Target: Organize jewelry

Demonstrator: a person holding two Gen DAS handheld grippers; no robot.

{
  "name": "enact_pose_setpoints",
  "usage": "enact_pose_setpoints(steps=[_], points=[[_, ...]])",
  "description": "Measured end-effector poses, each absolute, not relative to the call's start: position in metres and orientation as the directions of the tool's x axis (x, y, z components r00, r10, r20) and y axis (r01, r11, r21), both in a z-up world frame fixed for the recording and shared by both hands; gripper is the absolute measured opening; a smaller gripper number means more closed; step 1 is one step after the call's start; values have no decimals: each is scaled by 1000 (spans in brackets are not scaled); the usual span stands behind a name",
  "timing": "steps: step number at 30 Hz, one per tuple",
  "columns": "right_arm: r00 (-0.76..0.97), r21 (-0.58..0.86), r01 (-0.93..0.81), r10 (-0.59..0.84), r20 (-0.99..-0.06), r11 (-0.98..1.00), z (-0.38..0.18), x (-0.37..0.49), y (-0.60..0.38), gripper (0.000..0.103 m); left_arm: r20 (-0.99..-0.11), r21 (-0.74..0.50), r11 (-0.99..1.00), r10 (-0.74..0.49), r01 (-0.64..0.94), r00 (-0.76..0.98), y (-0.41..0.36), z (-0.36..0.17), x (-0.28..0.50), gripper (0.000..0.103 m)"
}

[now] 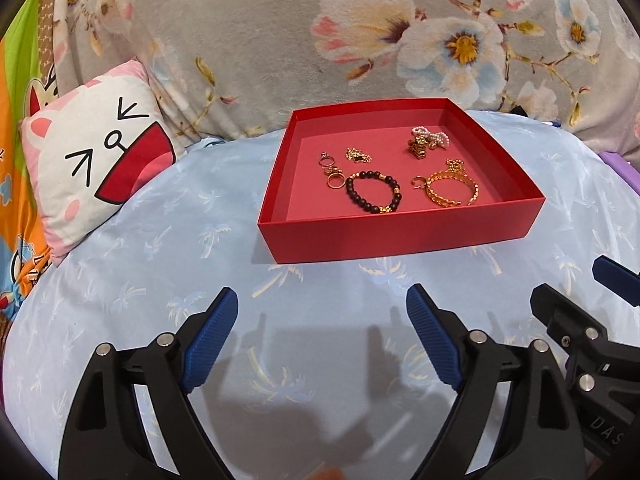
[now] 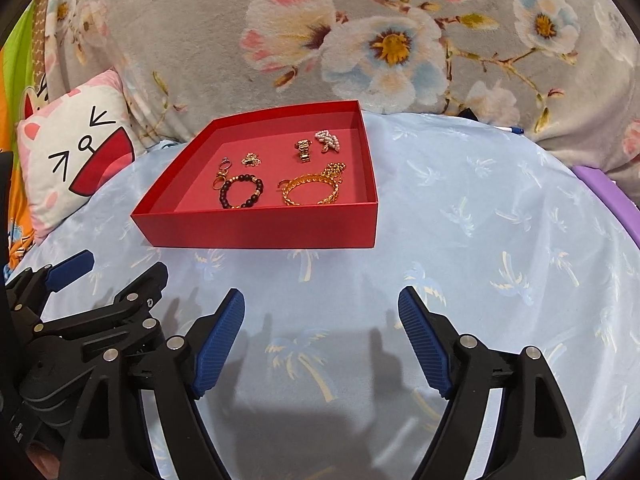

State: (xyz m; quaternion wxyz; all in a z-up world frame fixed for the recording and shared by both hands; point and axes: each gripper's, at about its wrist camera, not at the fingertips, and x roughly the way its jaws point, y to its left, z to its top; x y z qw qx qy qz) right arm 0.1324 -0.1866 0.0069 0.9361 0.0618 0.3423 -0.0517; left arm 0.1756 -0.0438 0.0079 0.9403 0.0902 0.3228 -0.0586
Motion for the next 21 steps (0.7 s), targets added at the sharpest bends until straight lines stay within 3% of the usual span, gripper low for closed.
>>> enact_pose_setpoints(steps=[3, 21], points=[[760, 72, 141, -61, -648, 987, 7, 133, -187, 83, -608, 118, 980, -54, 158, 792, -40, 9, 174, 91], [749, 7, 141, -102, -655, 990, 4, 134, -179, 83, -599, 146, 983, -3, 113, 801, -39, 9, 174, 91]])
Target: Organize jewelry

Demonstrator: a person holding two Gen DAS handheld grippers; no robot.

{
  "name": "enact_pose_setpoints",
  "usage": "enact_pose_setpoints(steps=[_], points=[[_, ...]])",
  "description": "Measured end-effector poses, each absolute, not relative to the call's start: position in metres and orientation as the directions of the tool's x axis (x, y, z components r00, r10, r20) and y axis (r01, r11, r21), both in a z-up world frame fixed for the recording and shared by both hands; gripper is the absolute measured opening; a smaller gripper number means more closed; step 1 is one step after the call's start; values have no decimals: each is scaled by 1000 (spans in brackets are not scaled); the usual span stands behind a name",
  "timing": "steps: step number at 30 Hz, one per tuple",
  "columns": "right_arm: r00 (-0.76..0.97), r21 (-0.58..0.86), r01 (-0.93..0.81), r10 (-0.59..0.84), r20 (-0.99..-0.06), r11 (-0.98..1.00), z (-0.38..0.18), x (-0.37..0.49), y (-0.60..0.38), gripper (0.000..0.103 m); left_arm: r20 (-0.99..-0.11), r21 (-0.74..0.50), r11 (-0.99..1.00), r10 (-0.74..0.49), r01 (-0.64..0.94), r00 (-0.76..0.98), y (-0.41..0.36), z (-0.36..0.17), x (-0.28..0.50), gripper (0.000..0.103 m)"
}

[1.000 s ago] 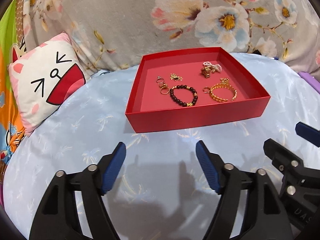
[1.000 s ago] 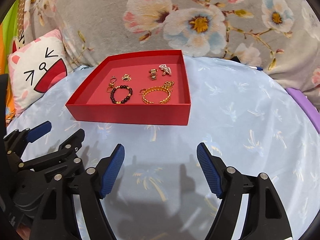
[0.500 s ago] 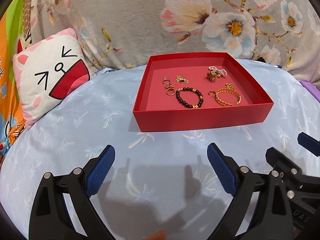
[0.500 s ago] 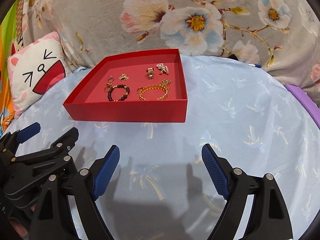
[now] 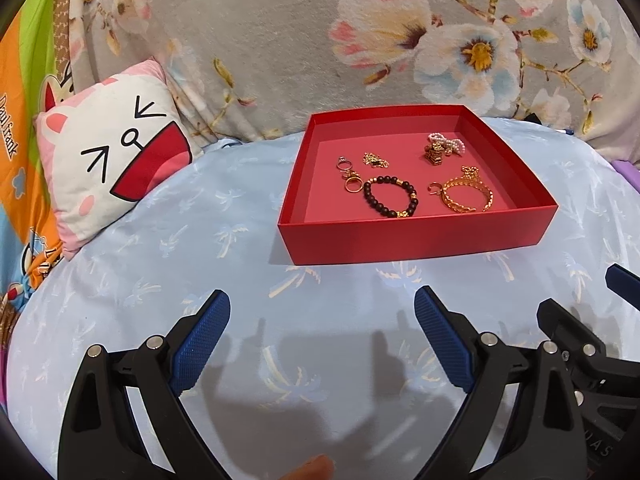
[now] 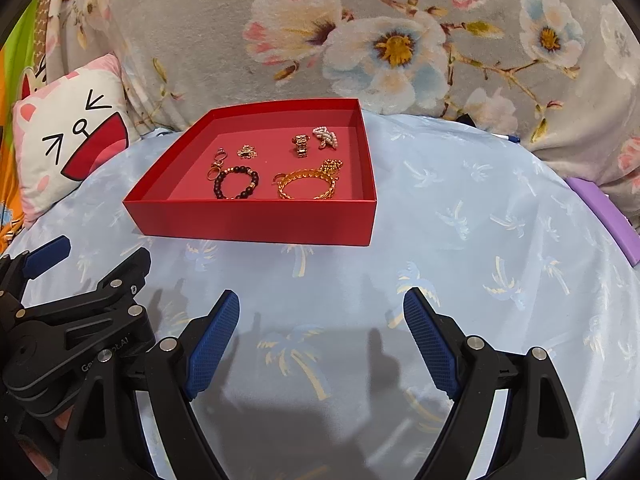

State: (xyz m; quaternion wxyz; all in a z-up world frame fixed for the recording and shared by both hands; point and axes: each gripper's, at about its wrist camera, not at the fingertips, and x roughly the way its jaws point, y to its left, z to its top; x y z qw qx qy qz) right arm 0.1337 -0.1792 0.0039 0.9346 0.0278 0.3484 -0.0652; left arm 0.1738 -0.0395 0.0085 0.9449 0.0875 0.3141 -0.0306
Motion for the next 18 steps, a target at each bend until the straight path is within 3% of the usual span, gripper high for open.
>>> enact_pose_setpoints(steps=[18], points=[[748, 3, 141, -104, -655, 990, 5, 134, -179, 83, -599, 152, 982, 2, 111, 801, -40, 8, 174, 91]])
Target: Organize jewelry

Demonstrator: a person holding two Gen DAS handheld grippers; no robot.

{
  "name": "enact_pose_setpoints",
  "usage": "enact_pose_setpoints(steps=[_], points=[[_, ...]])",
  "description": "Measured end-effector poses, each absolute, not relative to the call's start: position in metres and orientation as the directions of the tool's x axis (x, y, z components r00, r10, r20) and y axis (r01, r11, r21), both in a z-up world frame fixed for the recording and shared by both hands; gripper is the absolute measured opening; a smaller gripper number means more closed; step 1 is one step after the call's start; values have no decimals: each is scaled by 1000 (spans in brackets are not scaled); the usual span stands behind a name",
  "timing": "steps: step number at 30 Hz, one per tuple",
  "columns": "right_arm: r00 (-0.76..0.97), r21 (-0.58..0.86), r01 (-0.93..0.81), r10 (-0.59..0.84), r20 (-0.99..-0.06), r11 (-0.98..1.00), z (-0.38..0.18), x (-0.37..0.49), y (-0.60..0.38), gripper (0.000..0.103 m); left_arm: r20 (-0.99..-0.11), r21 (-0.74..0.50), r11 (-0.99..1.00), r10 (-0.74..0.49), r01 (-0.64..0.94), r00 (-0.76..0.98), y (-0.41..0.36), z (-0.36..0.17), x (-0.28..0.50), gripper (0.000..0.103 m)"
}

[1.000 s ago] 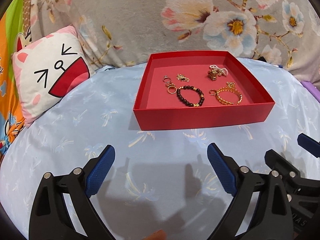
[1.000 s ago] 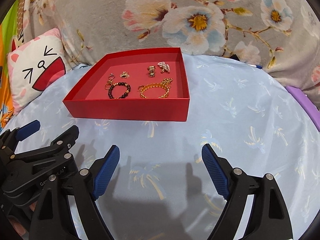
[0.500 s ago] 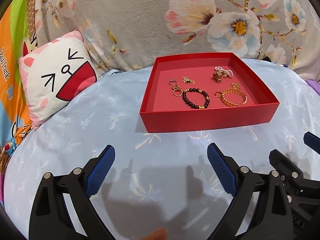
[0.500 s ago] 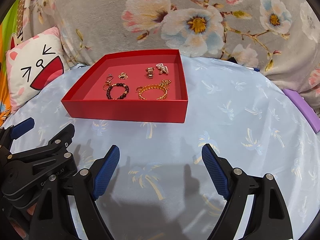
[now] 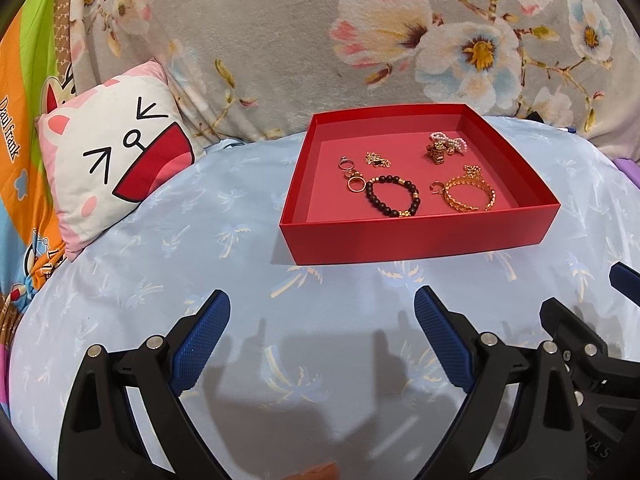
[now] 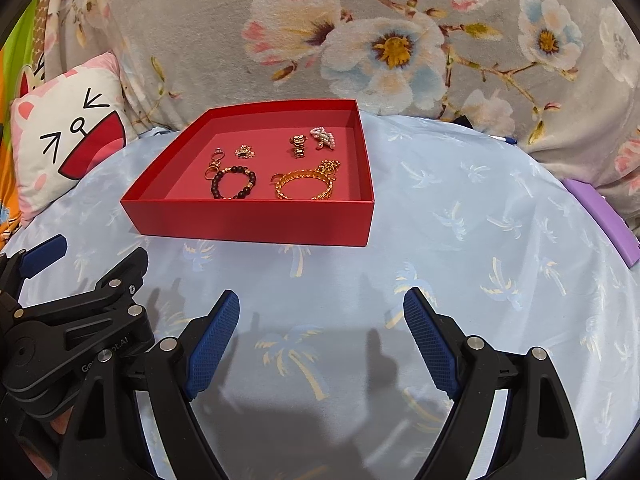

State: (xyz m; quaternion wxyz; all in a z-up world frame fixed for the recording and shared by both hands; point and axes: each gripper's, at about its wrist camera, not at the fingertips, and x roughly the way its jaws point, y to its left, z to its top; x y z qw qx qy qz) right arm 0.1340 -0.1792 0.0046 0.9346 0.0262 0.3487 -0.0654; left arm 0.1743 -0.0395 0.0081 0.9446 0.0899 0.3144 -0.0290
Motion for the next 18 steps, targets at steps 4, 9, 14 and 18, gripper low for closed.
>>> enact_pose_setpoints(steps=[4, 9, 14, 18], points=[[748, 3, 140, -104, -656, 990, 5, 134, -179, 83, -606, 144, 983, -6, 118, 795, -39, 7, 175, 91], [748, 3, 140, -103, -655, 990, 5, 134, -179, 83, -609, 143, 983, -7, 119, 793, -38, 7, 176, 91], [747, 2, 141, -105, -656, 990, 5, 134, -179, 83, -611, 144, 982, -6, 119, 791, -39, 7, 176, 91], [745, 0, 140, -105, -658, 990, 5, 134, -181, 83, -614, 149, 982, 0, 117, 789, -39, 6, 177, 90]])
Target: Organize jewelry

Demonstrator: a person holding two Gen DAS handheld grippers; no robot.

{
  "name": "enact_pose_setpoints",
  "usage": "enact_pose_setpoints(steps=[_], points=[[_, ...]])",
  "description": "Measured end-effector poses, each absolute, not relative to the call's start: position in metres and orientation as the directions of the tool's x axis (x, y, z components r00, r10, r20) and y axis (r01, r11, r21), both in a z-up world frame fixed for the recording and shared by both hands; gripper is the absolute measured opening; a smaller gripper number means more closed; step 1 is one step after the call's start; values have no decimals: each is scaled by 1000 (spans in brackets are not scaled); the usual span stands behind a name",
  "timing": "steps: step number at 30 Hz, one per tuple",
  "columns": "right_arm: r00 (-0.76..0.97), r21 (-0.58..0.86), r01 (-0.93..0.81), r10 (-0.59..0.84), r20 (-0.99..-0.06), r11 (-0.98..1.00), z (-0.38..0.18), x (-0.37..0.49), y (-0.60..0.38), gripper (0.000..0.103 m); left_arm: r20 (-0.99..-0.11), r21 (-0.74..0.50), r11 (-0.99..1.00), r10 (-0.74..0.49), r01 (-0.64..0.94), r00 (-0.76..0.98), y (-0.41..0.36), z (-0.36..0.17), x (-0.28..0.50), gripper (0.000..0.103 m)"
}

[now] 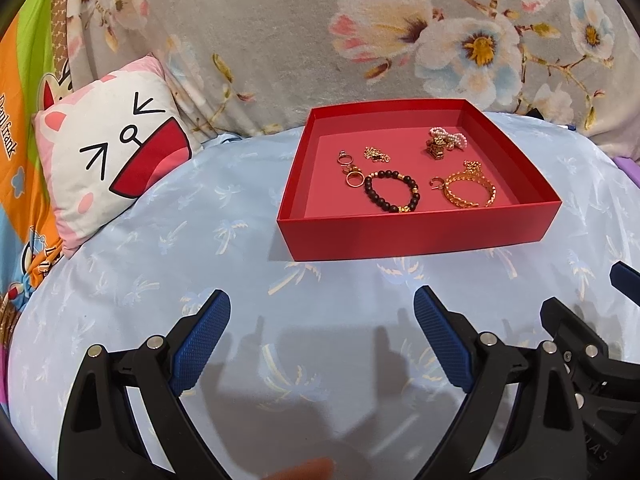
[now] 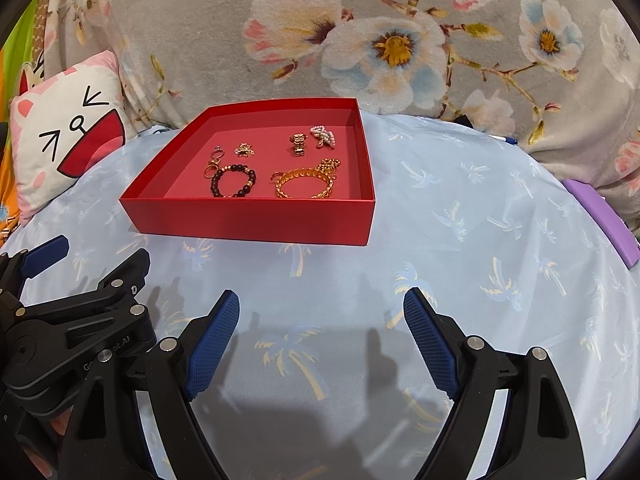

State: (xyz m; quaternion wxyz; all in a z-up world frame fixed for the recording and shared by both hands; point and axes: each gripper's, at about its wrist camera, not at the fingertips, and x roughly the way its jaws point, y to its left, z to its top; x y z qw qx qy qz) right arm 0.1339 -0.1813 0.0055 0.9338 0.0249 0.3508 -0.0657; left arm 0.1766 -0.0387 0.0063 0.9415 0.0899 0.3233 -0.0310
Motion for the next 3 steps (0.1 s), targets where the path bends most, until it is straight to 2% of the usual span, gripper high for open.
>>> enact_pose_setpoints(steps=[3], points=[[745, -1, 142, -107, -659, 990, 6, 133, -182, 83, -617, 148, 982, 0, 116, 787, -39, 6, 177, 90]])
